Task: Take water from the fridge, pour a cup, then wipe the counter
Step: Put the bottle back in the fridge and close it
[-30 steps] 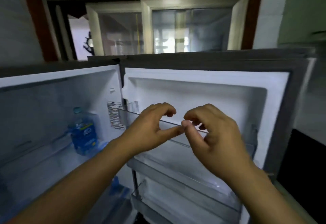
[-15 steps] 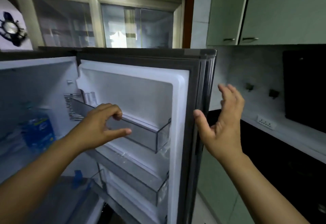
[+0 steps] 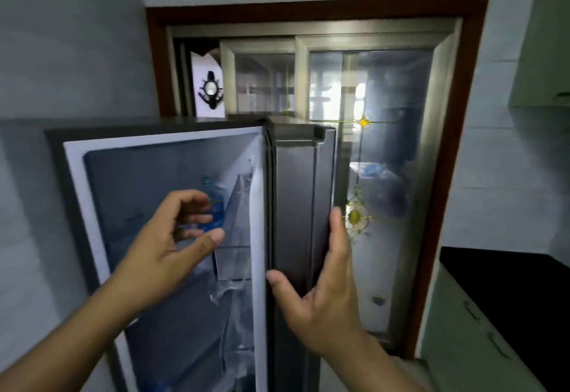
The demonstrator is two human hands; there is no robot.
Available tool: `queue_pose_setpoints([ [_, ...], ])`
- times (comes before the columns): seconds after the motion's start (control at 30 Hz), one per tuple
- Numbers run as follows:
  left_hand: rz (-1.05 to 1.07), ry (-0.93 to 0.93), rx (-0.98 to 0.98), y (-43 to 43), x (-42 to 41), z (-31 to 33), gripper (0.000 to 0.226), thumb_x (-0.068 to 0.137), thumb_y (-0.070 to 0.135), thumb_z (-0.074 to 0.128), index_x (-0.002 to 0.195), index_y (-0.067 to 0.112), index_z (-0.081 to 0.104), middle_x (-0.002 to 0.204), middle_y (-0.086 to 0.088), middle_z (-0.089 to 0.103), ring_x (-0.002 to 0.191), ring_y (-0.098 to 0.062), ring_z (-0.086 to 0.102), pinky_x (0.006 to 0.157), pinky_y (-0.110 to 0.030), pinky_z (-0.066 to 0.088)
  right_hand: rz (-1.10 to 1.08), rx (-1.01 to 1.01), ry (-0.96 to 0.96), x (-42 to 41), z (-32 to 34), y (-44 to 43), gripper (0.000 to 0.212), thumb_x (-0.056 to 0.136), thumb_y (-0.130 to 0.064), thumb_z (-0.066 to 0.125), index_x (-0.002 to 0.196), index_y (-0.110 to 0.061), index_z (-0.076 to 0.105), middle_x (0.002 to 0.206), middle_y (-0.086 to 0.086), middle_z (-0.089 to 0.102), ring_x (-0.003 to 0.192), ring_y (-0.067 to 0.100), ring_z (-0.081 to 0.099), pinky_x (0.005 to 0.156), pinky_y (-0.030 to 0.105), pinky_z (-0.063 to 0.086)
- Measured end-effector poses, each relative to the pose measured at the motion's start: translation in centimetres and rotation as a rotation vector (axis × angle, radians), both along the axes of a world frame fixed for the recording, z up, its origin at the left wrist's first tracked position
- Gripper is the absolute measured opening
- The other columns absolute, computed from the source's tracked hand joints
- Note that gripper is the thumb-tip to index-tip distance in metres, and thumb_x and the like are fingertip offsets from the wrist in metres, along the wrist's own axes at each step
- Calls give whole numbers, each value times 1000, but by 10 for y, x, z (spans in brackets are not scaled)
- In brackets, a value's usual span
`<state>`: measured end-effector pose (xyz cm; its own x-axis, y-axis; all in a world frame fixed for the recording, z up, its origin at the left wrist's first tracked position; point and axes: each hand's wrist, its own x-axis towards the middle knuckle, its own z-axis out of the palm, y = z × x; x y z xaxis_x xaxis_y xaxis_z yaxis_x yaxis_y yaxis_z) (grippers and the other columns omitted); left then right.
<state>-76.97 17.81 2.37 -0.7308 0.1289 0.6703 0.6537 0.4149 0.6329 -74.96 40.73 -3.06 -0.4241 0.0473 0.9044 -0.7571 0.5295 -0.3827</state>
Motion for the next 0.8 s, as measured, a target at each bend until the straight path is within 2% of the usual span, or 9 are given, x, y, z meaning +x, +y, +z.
queue_pose_setpoints([
  [0.1,43,-31,5,-1,32,8,54,73,50,76,118,38,50,110,15,62,107,-4,62,84,-13,52,117,9,-107,-4,-7,-32,104,81,-40,73,154,-38,-2,162,-9,15,150,12,19,119,44,30],
  [0.23,249,-92,-101,-12,50,11,57,75,50,77,122,37,46,104,15,60,96,2,62,76,-19,56,177,43,-165,-9,-9,-80,93,82,-42,66,154,-33,8,159,4,19,147,16,23,116,41,34],
  [0.3,369,-92,-107,-28,50,11,60,74,53,78,122,38,45,106,17,58,93,2,61,73,-18,55,196,97,-197,-11,-6,-102,94,82,-46,63,154,-37,4,160,2,13,146,16,22,114,39,34],
  [0.4,457,-58,-88,-53,49,8,59,74,49,79,121,34,47,107,18,56,98,2,58,72,-13,50,187,175,-231,-17,-7,-130,99,82,-45,67,154,-37,0,160,-5,2,147,18,18,112,47,39],
  [0.5,457,-74,-103,-77,47,0,56,75,49,79,120,32,49,106,17,56,97,0,58,72,-11,51,151,202,-236,-24,-7,-156,102,82,-46,69,155,-36,-3,160,-4,0,148,20,15,109,53,42],
  [0.6,434,-100,-102,-97,38,-9,61,74,47,80,123,34,47,107,19,54,96,0,57,72,-12,51,151,260,-261,-31,-9,-175,104,84,-49,64,152,-43,-14,161,-7,-10,150,20,7,111,54,39],
  [0.73,450,-50,-86,-128,17,-18,71,75,41,82,133,29,44,122,17,47,107,-2,55,83,-17,51,152,362,-285,-43,-8,-201,99,88,-46,62,150,-47,-15,161,-12,-16,151,17,2,116,51,35],
  [0.8,493,-6,-129,-144,5,-23,62,79,34,79,130,24,47,122,14,42,107,-3,52,90,-22,52,142,417,-302,-50,-8,-218,96,91,-44,60,149,-48,-16,161,-13,-18,151,16,-1,118,46,32],
])
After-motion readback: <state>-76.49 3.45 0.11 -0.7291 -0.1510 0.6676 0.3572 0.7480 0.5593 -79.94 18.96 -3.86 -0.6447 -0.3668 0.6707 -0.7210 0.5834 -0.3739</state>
